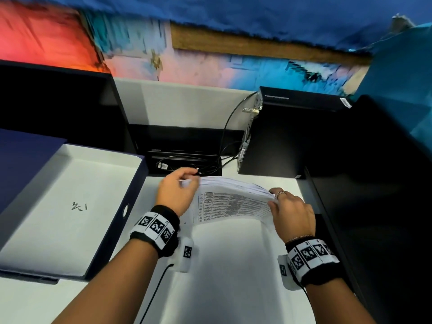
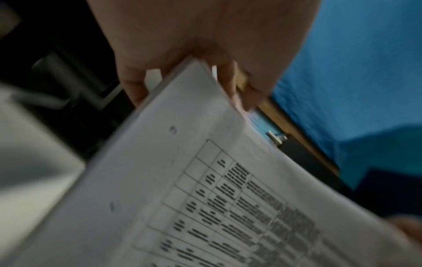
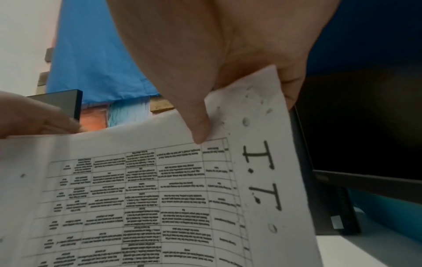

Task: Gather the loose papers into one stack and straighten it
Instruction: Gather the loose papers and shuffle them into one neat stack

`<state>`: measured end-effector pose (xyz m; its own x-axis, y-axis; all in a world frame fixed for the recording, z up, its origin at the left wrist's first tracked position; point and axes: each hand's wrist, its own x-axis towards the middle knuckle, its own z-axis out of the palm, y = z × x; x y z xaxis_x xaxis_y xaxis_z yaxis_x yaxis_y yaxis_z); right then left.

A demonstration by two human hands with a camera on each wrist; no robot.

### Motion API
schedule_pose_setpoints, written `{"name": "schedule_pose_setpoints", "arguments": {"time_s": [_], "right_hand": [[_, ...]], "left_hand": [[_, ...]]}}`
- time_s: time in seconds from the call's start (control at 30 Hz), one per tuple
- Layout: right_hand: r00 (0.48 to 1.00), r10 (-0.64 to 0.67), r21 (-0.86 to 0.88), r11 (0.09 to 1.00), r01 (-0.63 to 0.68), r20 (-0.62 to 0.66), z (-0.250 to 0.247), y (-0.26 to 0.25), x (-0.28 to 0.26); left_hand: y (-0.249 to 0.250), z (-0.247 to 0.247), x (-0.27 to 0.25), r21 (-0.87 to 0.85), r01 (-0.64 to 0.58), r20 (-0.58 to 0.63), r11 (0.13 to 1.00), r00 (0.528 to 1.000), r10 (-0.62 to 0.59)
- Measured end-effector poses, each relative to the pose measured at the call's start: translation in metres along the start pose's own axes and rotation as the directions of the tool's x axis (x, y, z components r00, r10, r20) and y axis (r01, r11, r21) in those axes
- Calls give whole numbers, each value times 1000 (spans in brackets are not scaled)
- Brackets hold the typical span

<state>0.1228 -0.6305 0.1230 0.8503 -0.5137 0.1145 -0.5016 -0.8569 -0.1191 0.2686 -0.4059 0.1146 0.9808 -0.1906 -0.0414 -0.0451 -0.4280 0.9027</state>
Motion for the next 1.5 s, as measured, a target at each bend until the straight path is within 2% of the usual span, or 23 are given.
{"name": "schedule_pose_setpoints", "arguments": {"time_s": [0.03,0.07,0.13,0.23,0.3,0.37,0.53,0.67,0.73,0.8,0.87,0.9,0.93,0.97,1.0,1.03,1.07,1.1,1.2,1.3,1.37,1.43,1.5], "right_hand": [[1000,-5,-10,1000,6,27,-3,-1,2],[999,-8,-21,1000,9,48,-6,-2,5],[999,-13,-31,999,15,48,-17,-2,8],[999,-20,-44,999,22,39,-28,3,10],[993,-36,-57,997,43,116,-27,1,8],[977,-68,-81,993,86,203,-21,-3,6],[993,-51,-93,994,61,103,-27,2,5],[976,-80,-65,993,95,201,-23,-1,2],[988,-92,-75,992,101,122,-24,-3,3],[995,-19,-15,1000,18,-101,-26,-2,4],[937,164,215,972,-100,-307,-28,4,7],[907,269,381,914,-136,-323,-27,7,8],[894,368,577,800,-165,-254,-26,11,11],[898,424,757,623,-197,-115,-24,13,14],[912,408,889,402,-218,39,-23,13,17],[927,345,956,188,-223,148,-23,12,19],[941,285,978,44,-204,183,-26,10,22],[960,236,988,-7,-153,150,-32,5,23],[973,218,986,158,46,-80,-53,-14,20],[953,247,974,186,129,-174,-48,-25,11],[949,305,978,210,12,-78,-27,-30,1],[949,304,980,147,-134,84,-6,-34,-9],[944,287,964,157,-214,162,5,-38,-14]], "left_hand": [[4,0,0,245,-71,76,967,996,54],[9,-1,-1,465,-157,141,871,985,103],[22,-5,-2,639,-287,178,713,958,225],[32,-8,-1,652,-328,203,684,944,259],[35,-3,-2,708,-311,290,634,947,140],[36,6,-7,764,-339,389,550,921,28],[36,12,-9,789,-401,403,466,910,100],[36,29,-20,771,-445,496,456,868,9],[38,35,-23,754,-488,515,439,855,66],[42,29,-21,731,-474,472,490,871,137],[44,16,-14,672,-398,395,625,906,152],[43,8,-12,597,-337,346,728,927,145],[40,2,-10,479,-268,303,836,944,129],[38,-3,-9,315,-204,283,927,952,114],[36,-5,-10,135,-146,283,980,954,103],[36,-6,-13,-16,-98,282,995,955,98],[36,-6,-14,-105,-64,278,992,956,91],[37,-5,-15,-173,-47,271,984,958,94],[44,0,-18,-315,-67,191,947,973,133],[39,5,-29,-232,-194,6,953,980,201],[20,10,-36,-219,-137,-10,966,990,138],[2,15,-39,-235,-26,72,972,996,44],[-7,17,-39,-236,2,126,972,992,29]]}}
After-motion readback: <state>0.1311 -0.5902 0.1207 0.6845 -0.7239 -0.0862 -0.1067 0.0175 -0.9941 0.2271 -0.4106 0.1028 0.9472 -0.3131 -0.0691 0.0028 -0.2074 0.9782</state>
